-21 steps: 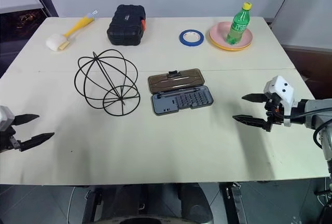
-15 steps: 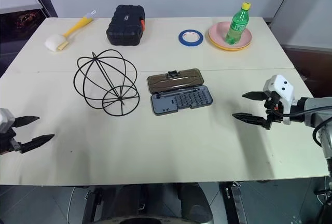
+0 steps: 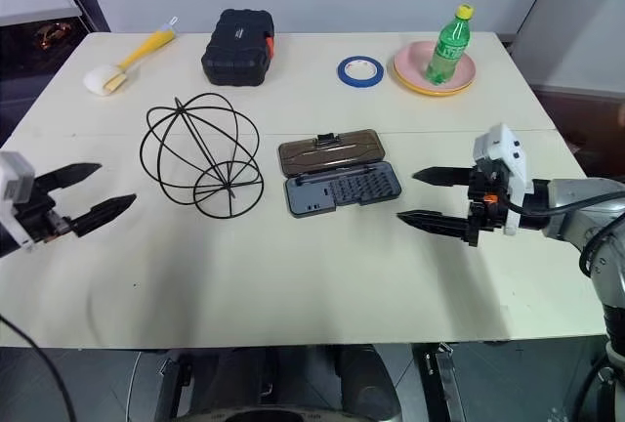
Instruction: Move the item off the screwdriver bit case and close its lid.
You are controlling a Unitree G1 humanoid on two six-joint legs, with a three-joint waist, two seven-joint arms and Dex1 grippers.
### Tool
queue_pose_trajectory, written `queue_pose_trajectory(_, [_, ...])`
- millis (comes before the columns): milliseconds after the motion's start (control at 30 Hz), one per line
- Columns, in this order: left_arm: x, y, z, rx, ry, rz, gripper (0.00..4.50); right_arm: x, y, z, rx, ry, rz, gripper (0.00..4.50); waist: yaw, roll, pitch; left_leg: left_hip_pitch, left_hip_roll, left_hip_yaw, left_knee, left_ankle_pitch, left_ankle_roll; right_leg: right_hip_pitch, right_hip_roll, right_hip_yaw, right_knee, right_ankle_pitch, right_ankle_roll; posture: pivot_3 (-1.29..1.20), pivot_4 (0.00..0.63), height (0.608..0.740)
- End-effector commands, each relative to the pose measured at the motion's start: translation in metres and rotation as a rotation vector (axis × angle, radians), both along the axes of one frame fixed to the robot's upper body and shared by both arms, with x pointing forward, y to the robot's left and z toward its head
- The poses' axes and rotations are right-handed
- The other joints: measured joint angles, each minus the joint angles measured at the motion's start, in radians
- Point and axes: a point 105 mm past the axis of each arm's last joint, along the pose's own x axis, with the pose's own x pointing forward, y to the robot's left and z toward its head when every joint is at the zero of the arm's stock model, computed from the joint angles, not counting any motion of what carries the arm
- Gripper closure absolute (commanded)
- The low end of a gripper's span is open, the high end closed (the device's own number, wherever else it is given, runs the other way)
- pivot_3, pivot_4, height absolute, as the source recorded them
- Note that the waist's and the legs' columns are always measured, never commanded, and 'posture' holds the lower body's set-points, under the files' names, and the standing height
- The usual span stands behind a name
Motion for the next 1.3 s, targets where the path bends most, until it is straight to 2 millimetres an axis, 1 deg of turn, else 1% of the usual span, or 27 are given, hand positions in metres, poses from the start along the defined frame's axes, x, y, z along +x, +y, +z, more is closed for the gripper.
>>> queue_pose_trajectory(33, [0.005,-0.017,0.006,-0.012,-0.013,-0.058,0.06,-0.017,0.023,0.029,0.069,-0.039,0.086,0.0,0.0,0.0,0.0,0.0,0.0,0.0,0.0,0.0,0.0,0.0,0.0,0.0,0.0,0.0,0.0,0.0,0.15,0.737])
queue_pose_trajectory(133, [0.016,-0.023,0.003,-0.017,-0.005,-0.088,0.06,-0.017,0.032,0.038,0.096,-0.055,0.089,0.0,0.002,-0.001,0.0,0.0,0.0,0.0,0.0,0.0,0.0,0.0,0.001,0.0,0.0,0.0,0.0,0.0,0.15,0.737])
queue_pose_trajectory(267, [0.025,-0.03,-0.004,-0.018,0.014,-0.122,0.06,-0.016,0.037,0.04,0.095,-0.064,0.079,0.0,0.003,-0.001,0.0,-0.001,0.0,0.0,0.001,0.0,0.0,0.0,0.001,0.0,0.0,0.0,-0.001,0.0,0.15,0.737])
queue_pose_trajectory(300, [0.029,-0.033,-0.007,-0.018,0.018,-0.13,0.59,-0.017,0.038,0.04,0.091,-0.068,0.079,0.0,0.003,-0.001,0.0,-0.001,0.0,0.0,0.001,0.0,0.0,0.0,0.001,0.0,-0.001,0.0,-0.001,0.0,0.15,0.737])
queue_pose_trajectory(333, [0.032,-0.035,-0.008,-0.017,0.021,-0.136,0.93,-0.018,0.038,0.04,0.089,-0.071,0.08,0.0,0.004,-0.001,0.0,-0.001,0.0,0.0,0.001,0.0,0.0,0.0,0.001,0.0,-0.001,0.0,-0.001,0.0,0.15,0.737])
queue_pose_trajectory(400, [0.036,-0.039,-0.014,-0.015,0.035,-0.148,1.98,-0.02,0.039,0.041,0.094,-0.08,0.08,0.0,0.004,-0.001,0.0,-0.001,0.0,-0.001,0.001,0.0,0.0,0.0,0.001,0.0,-0.001,0.0,-0.001,0.0,0.15,0.737])
queue_pose_trajectory(533, [0.038,-0.041,-0.017,-0.024,0.037,-0.157,4.07,-0.022,0.039,0.044,0.105,-0.087,0.076,0.0,0.002,-0.001,0.0,-0.001,0.0,-0.001,0.001,0.0,0.0,0.0,0.001,0.0,-0.001,0.0,0.0,0.0,0.15,0.737])
queue_pose_trajectory(567, [0.038,-0.041,-0.017,-0.024,0.037,-0.155,4.45,-0.023,0.039,0.044,0.103,-0.089,0.077,0.0,0.002,-0.001,0.0,-0.001,0.0,-0.001,0.001,0.0,0.0,0.0,0.001,0.0,-0.001,0.0,0.0,0.0,0.15,0.737])
queue_pose_trajectory(667, [0.04,-0.035,-0.018,-0.005,0.032,-0.117,4.45,-0.025,0.039,0.043,0.095,-0.095,0.083,0.0,0.002,-0.001,0.0,-0.001,0.0,-0.001,0.001,0.0,0.0,0.0,0.001,0.0,0.0,0.0,0.0,0.0,0.15,0.737])
queue_pose_trajectory(733, [0.046,-0.008,-0.007,-0.033,-0.021,0.018,4.45,-0.026,0.041,0.046,0.103,-0.104,0.099,0.0,0.002,-0.001,0.0,-0.001,0.0,-0.001,0.001,0.0,0.0,0.0,0.001,0.0,0.0,0.0,0.0,0.0,0.15,0.737])
queue_pose_trajectory(800, [0.05,0.03,0.007,-0.072,-0.089,0.204,4.45,-0.026,0.044,0.05,0.118,-0.112,0.114,0.0,-0.001,-0.001,0.0,-0.001,0.001,-0.001,0.001,0.0,0.0,0.0,0.001,0.0,0.0,0.0,0.0,0.0,0.15,0.737])
queue_pose_trajectory(867, [0.05,0.065,0.018,-0.095,-0.15,0.372,4.45,-0.025,0.045,0.051,0.127,-0.115,0.123,0.0,-0.002,-0.001,0.0,-0.001,0.001,-0.001,0.001,0.0,0.0,-0.001,0.002,0.0,0.0,0.0,0.0,0.0,0.15,0.737])
queue_pose_trajectory(933, [0.042,0.108,0.029,-0.113,-0.214,0.574,4.45,-0.024,0.048,0.05,0.133,-0.111,0.133,0.0,-0.002,-0.001,0.0,-0.001,0.001,-0.001,0.001,0.0,0.0,-0.001,0.002,-0.001,0.001,0.0,0.0,0.0,0.15,0.737])
queue_pose_trajectory(967, [0.036,0.125,0.032,-0.124,-0.233,0.655,4.45,-0.023,0.049,0.049,0.134,-0.108,0.139,0.0,-0.001,-0.001,0.0,-0.001,0.001,-0.001,0.001,0.0,0.0,-0.001,0.002,-0.001,0.002,0.0,0.0,0.0,0.15,0.737])
queue_pose_trajectory(1033, [0.024,0.151,0.032,-0.127,-0.251,0.77,4.45,-0.021,0.051,0.046,0.131,-0.106,0.15,0.0,0.0,-0.001,0.0,-0.001,0.001,-0.001,0.001,0.0,0.0,-0.001,0.002,-0.001,0.002,0.0,0.0,0.0,0.15,0.737])
queue_pose_trajectory(1067, [0.019,0.158,0.03,-0.12,-0.248,0.8,4.45,-0.02,0.052,0.044,0.129,-0.107,0.154,0.0,0.001,-0.002,0.0,-0.001,0.001,-0.001,0.001,0.0,0.0,-0.001,0.001,-0.001,0.002,0.0,0.0,0.0,0.15,0.737])
queue_pose_trajectory(1133, [0.011,0.166,0.024,-0.093,-0.233,0.836,4.45,-0.017,0.054,0.043,0.127,-0.108,0.167,0.0,0.003,-0.002,0.0,-0.001,0.001,-0.001,0.001,0.0,0.0,-0.001,-0.001,-0.002,0.001,0.0,0.0,0.0,0.15,0.737])
queue_pose_trajectory(1300, [-0.005,0.175,0.0,-0.069,-0.167,0.886,4.45,-0.014,0.061,0.042,0.132,-0.098,0.216,0.0,0.006,-0.003,-0.001,-0.002,0.0,-0.001,0.001,0.0,0.0,-0.001,-0.003,-0.003,0.001,0.0,0.0,0.0,0.15,0.737])
